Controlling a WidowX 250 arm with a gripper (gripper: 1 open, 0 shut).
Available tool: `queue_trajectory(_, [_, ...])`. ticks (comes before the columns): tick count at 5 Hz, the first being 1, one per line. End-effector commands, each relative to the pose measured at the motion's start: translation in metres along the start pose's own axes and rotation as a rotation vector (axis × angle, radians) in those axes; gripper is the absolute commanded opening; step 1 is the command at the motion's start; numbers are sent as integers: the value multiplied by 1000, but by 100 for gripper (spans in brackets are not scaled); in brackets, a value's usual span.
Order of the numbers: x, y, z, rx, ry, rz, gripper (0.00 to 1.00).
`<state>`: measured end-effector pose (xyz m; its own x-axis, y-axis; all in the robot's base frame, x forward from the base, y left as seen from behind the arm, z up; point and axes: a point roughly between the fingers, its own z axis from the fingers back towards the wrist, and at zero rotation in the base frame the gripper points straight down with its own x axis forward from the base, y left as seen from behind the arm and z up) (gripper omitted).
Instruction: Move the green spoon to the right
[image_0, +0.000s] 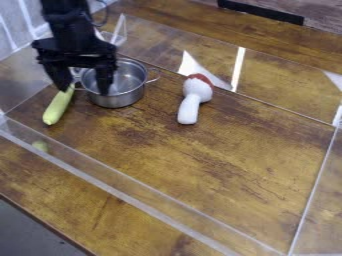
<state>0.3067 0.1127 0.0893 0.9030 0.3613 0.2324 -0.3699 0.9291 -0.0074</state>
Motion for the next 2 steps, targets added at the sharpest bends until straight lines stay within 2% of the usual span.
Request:
queue_trajectory(1, [7,21,-2,14,-47,27,100])
queue_trajectory(2, [6,24,-24,25,-35,27,100])
